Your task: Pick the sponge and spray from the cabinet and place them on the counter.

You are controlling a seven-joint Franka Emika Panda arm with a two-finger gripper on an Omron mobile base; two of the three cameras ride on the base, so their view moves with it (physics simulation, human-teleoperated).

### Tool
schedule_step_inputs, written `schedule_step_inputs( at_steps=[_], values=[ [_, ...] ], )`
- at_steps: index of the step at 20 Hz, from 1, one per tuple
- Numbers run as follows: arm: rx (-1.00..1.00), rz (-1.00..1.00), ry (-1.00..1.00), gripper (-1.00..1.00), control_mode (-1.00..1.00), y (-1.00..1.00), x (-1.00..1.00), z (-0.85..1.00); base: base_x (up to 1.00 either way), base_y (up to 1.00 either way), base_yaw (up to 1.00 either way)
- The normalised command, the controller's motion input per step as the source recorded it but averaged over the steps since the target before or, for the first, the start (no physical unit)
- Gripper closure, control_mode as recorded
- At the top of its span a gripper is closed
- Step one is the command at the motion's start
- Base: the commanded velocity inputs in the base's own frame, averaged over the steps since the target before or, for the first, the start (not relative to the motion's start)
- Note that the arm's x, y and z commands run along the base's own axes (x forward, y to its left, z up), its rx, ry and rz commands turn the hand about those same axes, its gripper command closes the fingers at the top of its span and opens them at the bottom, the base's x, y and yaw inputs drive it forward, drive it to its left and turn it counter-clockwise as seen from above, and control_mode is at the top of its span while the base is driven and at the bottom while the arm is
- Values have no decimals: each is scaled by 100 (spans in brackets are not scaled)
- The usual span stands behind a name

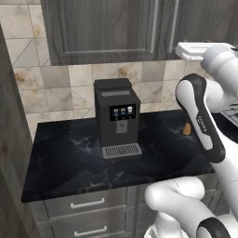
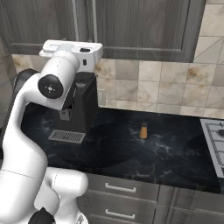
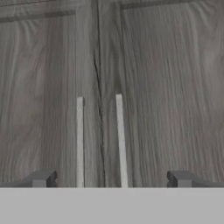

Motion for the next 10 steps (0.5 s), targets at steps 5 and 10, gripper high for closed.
schedule_step_inputs(
  at_steps=[5,10],
  values=[
    [0,0,-1,-100,-100,0,24,-6,0,0,0],
    [0,0,0,-100,-100,0,37,-10,0,0,0]
  ],
)
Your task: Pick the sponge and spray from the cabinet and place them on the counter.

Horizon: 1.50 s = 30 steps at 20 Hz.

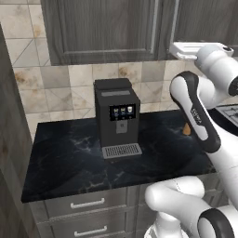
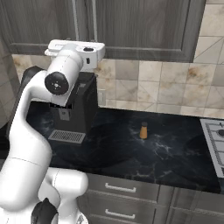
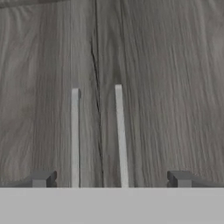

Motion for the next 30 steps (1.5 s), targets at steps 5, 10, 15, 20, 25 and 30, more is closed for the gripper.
schedule_step_inputs(
  at_steps=[5,10,15,20,25,30],
  values=[
    [0,0,0,-100,-100,0,40,-4,0,0,0],
    [0,1,0,-100,-100,-3,42,0,0,0,0],
    [0,3,0,-100,-100,-9,39,0,0,0,0],
    [0,3,0,-100,-100,-14,36,0,0,0,0],
    [0,4,0,-100,-100,-8,38,-1,0,0,0],
    [0,4,0,-100,-100,-2,35,-2,0,0,0]
  ],
)
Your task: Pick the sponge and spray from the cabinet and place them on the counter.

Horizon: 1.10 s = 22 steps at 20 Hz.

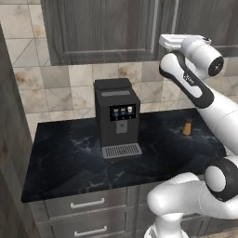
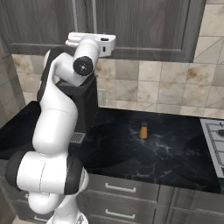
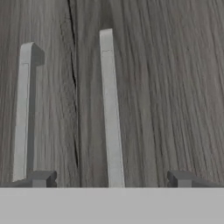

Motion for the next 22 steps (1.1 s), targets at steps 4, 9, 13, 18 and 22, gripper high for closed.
schedule_step_inputs(
  at_steps=[4,9,13,18,22],
  values=[
    [0,3,0,-100,-100,0,33,-1,0,0,0],
    [0,3,0,-100,-100,0,34,-2,0,0,0],
    [0,3,0,-100,-100,0,33,-3,0,0,0],
    [0,1,0,100,-100,7,41,-16,0,0,0],
    [0,0,4,100,-100,1,40,-3,0,0,0]
  ],
)
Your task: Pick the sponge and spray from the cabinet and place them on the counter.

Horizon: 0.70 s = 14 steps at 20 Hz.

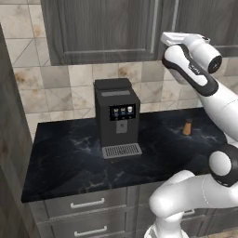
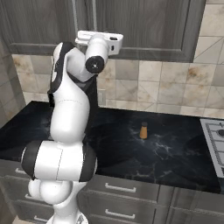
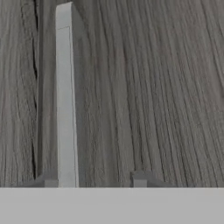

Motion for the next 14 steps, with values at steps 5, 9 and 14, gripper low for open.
schedule_step_inputs(
  at_steps=[5,9,14],
  values=[
    [0,0,21,100,-100,2,30,0,0,0,0],
    [-4,0,34,100,-100,18,33,0,0,0,0],
    [-1,0,30,100,-100,5,26,-1,0,0,0]
  ],
)
